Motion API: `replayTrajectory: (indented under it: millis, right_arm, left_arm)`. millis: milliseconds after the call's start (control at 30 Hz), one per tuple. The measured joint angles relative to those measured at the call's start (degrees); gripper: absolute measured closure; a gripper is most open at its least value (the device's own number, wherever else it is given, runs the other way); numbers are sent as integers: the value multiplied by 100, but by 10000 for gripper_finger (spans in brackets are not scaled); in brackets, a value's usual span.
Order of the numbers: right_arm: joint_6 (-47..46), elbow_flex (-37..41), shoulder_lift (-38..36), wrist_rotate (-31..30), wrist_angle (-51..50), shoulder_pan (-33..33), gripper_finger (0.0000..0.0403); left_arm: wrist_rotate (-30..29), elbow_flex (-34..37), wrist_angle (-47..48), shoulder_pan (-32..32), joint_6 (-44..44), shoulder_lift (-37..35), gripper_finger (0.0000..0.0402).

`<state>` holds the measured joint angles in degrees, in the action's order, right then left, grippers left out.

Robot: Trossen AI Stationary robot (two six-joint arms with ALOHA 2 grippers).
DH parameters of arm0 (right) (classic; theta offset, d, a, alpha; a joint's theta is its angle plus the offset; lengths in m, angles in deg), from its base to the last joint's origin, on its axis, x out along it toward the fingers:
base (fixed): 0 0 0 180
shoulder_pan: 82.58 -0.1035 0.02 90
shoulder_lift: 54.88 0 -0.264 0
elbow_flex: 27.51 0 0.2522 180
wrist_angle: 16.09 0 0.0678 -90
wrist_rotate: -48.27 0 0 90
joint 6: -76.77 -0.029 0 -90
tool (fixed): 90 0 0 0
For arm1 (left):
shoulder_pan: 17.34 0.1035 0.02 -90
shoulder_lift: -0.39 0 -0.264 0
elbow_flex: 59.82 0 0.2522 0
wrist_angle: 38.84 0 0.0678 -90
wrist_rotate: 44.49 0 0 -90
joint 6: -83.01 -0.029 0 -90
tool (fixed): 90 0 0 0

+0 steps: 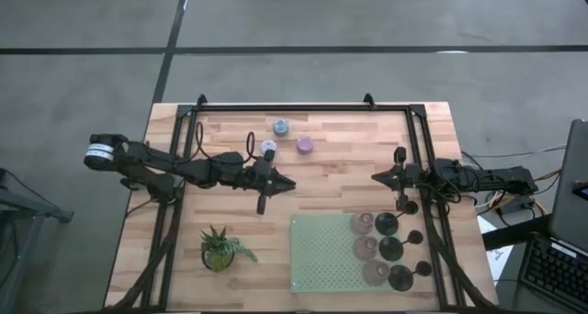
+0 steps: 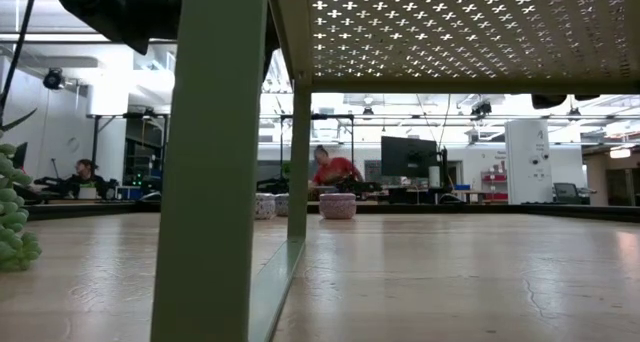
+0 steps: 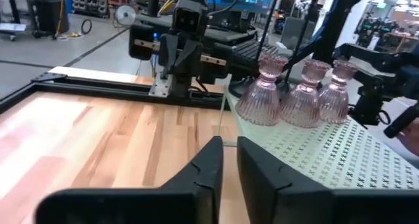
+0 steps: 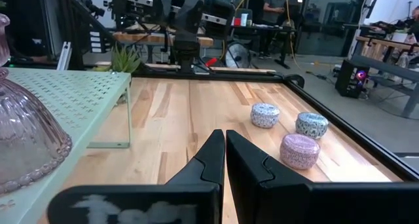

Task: Pick & Place candle stick holders
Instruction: Put the red patterned scented candle on the shelf

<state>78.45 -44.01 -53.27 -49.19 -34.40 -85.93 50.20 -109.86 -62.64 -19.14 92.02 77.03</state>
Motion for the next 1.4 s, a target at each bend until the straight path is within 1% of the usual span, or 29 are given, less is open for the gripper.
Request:
replayTrajectory:
  millis: [100,200,367,567,700,800,967,1200,1300,1400]
  right_arm:
    - [-6,0,2,0,0,0,394]
    - [-10,0,2,0,0,0,394]
    - [-12,0,2,0,0,0,394]
    - [-10,0,2,0,0,0,394]
    - [-11,0,2,0,0,2,394]
    - [-9,0,2,0,0,2,394]
    - [-12,0,2,0,0,2,394]
    - [-2,0,2,0,0,2,394]
    - [-9,0,2,0,0,2,394]
    - [-12,-2,2,0,-2,2,394]
  left_arm:
    - [-59,0,151,3,1,-2,325]
    - [-360,0,378,6,3,-2,287]
    - [-809,0,706,20,47,-2,204]
    - [-1487,0,1200,17,101,-2,98]
    - [-1866,0,1527,56,-35,-2,49]
    - [-2002,0,1754,143,-143,-4,31]
    - [-2019,0,2250,451,-142,-10,27]
    - [-1918,-103,3533,1242,-159,-193,28]
    - [-1772,-299,3973,1702,-157,-210,28]
    - [-1308,-413,4038,2168,-145,-89,28]
